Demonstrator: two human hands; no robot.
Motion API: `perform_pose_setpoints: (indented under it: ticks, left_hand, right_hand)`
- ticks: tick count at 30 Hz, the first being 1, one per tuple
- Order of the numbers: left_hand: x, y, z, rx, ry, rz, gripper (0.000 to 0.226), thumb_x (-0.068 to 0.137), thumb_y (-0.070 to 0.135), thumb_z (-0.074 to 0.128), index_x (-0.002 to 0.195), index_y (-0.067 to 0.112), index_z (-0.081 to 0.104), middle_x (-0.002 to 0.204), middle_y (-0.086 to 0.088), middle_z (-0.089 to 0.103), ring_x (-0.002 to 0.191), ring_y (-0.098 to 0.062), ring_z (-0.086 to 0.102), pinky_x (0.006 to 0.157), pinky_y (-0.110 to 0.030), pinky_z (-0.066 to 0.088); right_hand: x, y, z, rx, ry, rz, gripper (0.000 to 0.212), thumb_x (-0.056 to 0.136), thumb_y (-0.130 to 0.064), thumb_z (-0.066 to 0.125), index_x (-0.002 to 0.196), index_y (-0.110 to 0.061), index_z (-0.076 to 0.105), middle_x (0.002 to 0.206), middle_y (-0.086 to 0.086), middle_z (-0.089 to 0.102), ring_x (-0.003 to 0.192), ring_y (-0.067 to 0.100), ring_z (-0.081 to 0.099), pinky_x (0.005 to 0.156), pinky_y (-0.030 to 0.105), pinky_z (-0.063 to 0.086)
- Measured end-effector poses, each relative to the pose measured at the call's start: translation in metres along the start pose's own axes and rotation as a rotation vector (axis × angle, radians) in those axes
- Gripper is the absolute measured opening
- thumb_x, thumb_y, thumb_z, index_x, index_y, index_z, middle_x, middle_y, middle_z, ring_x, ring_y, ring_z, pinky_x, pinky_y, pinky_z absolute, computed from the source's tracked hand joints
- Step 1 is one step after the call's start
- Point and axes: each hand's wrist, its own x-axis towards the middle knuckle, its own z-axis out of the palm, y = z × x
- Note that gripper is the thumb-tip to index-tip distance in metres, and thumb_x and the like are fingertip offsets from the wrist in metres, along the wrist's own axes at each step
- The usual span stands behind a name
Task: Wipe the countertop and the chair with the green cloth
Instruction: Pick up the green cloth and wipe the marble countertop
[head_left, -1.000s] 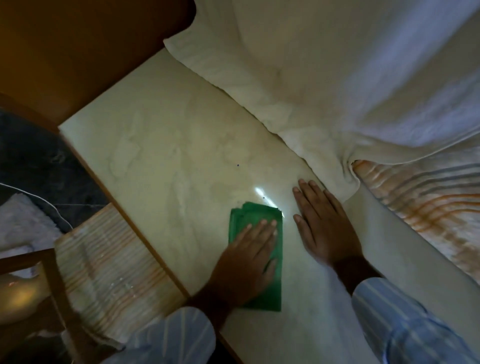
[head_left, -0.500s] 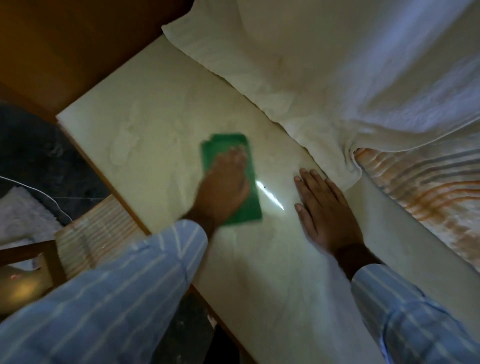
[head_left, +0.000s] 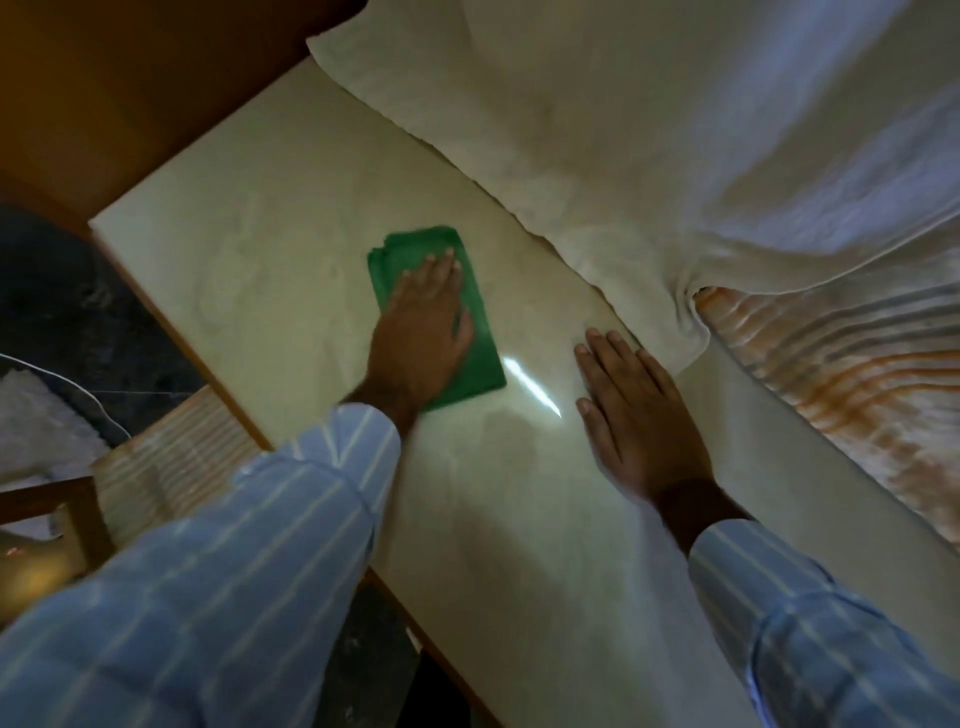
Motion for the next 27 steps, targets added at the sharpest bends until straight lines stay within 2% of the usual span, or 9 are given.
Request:
perform_pose_setpoints:
  ticks: [4,7,9,11,13,16,19,23,27]
  left_hand:
    - [-0.086,0.059,0.019,0.043,-0.047,0.424,0.057,0.095,0.022,0.047,0.145,-0.005,0.047,0.152,-0.024,0.046,0.139,-0.039,0.047,0.116,-0.053,0.033]
    - [-0.119,0.058,0.016,0.012,-0.080,0.532,0.056,0.099,0.025,0.048,0.148,-0.001,0.044,0.156,-0.019,0.042,0.145,-0.034,0.041,0.119,-0.050,0.030]
    - [-0.107,0.032,0.019,0.082,-0.039,0.393,0.055,0.097,0.019,0.049,0.148,-0.004,0.044,0.155,-0.021,0.044,0.143,-0.037,0.043,0.116,-0.052,0.033]
    - [-0.078,-0.002,0.019,0.143,0.026,0.156,0.055,0.097,0.017,0.046,0.147,-0.007,0.043,0.153,-0.025,0.044,0.141,-0.041,0.045,0.115,-0.055,0.034]
    - [-0.050,-0.030,0.012,0.150,0.061,-0.082,0.057,0.099,0.020,0.041,0.150,-0.005,0.038,0.157,-0.024,0.039,0.143,-0.039,0.040,0.118,-0.053,0.030]
    - [-0.027,-0.037,0.007,0.156,0.098,-0.289,0.061,0.098,0.025,0.035,0.153,-0.001,0.033,0.161,-0.019,0.033,0.147,-0.034,0.035,0.121,-0.050,0.025]
    - [-0.026,-0.027,0.006,0.133,0.075,-0.343,0.063,0.098,0.029,0.028,0.154,0.001,0.031,0.162,-0.017,0.032,0.147,-0.033,0.034,0.120,-0.049,0.025]
    - [-0.019,-0.046,-0.014,0.061,0.088,-0.321,0.062,0.098,0.034,0.042,0.150,0.000,0.037,0.157,-0.023,0.037,0.143,-0.040,0.037,0.118,-0.049,0.030]
    - [-0.005,-0.070,-0.032,-0.107,0.015,-0.412,0.074,0.102,0.039,0.049,0.158,0.003,0.019,0.161,-0.022,0.030,0.148,-0.038,0.029,0.121,-0.044,0.024]
  right_hand:
    - [0.001,0.000,0.002,0.003,-0.017,-0.001,0.059,0.110,-0.036,0.031,0.165,-0.015,0.028,0.174,0.006,0.026,0.162,0.022,0.023,0.130,0.045,0.025]
    - [0.001,0.000,0.001,-0.003,-0.021,-0.007,0.059,0.110,-0.038,0.028,0.165,-0.015,0.028,0.174,0.007,0.027,0.162,0.023,0.024,0.130,0.046,0.026]
    - [0.001,0.000,0.001,-0.006,-0.015,-0.004,0.059,0.110,-0.037,0.028,0.164,-0.014,0.029,0.173,0.007,0.027,0.162,0.023,0.025,0.129,0.046,0.027]
    - [0.001,-0.001,0.000,-0.003,-0.006,-0.007,0.059,0.109,-0.035,0.030,0.164,-0.014,0.029,0.173,0.007,0.028,0.162,0.023,0.025,0.129,0.046,0.027]
    - [0.001,-0.002,0.000,0.006,0.000,-0.008,0.059,0.109,-0.035,0.030,0.164,-0.014,0.030,0.173,0.007,0.028,0.162,0.023,0.025,0.129,0.047,0.027]
    - [0.001,-0.003,-0.001,0.011,0.005,-0.009,0.058,0.109,-0.035,0.030,0.163,-0.013,0.033,0.172,0.007,0.030,0.161,0.024,0.027,0.128,0.048,0.029]
    - [0.001,-0.003,-0.004,0.017,0.000,-0.013,0.058,0.109,-0.035,0.030,0.162,-0.013,0.035,0.172,0.008,0.031,0.160,0.025,0.029,0.127,0.048,0.029]
    - [0.001,-0.006,-0.007,0.036,0.000,0.006,0.057,0.108,-0.038,0.036,0.159,-0.014,0.041,0.169,0.010,0.037,0.157,0.028,0.034,0.126,0.046,0.030]
    - [0.019,-0.024,-0.007,0.121,-0.034,0.015,0.060,0.105,-0.054,0.044,0.153,-0.019,0.050,0.162,0.016,0.044,0.152,0.035,0.038,0.122,0.049,0.032]
